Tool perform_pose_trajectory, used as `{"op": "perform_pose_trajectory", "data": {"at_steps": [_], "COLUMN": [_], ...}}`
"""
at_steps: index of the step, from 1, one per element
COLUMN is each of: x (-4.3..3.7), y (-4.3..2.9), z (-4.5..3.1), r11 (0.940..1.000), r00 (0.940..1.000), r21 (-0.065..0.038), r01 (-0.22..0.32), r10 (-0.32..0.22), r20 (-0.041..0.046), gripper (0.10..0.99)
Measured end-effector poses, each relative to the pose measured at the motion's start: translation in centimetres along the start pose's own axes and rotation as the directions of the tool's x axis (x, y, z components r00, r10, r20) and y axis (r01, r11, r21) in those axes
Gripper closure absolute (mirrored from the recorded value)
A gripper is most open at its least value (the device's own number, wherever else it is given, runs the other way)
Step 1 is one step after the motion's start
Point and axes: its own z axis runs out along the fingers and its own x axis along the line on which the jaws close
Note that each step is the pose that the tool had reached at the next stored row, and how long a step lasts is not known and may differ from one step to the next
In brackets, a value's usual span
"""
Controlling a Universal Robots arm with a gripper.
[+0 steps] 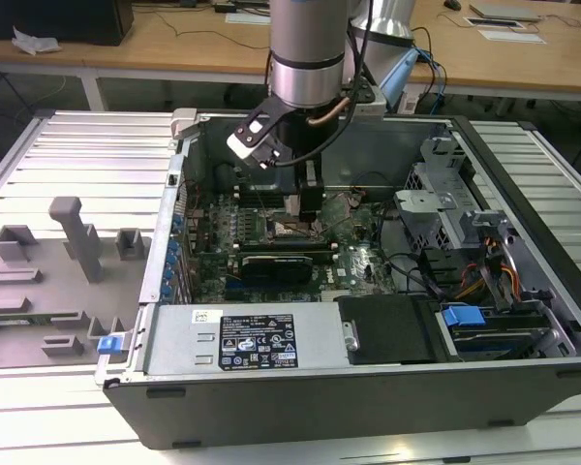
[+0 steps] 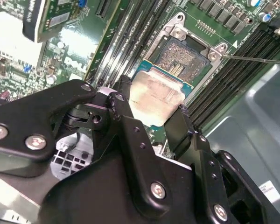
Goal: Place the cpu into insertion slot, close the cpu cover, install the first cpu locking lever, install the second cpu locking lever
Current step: 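Place the cpu into insertion slot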
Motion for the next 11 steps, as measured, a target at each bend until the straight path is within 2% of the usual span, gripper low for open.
{"op": "perform_pose_trajectory", "data": {"at_steps": [6,11], "x": [0.47,1.19], "y": [-0.11,-0.26], "z": [1.19,2.05], "r11": [1.0000,1.0000], "r00": [1.0000,1.0000], "r21": [0.000,0.000], "r01": [0.000,0.000], "r10": [0.000,0.000], "r20": [0.0008,0.0021], "gripper": [0.545,0.545]}}
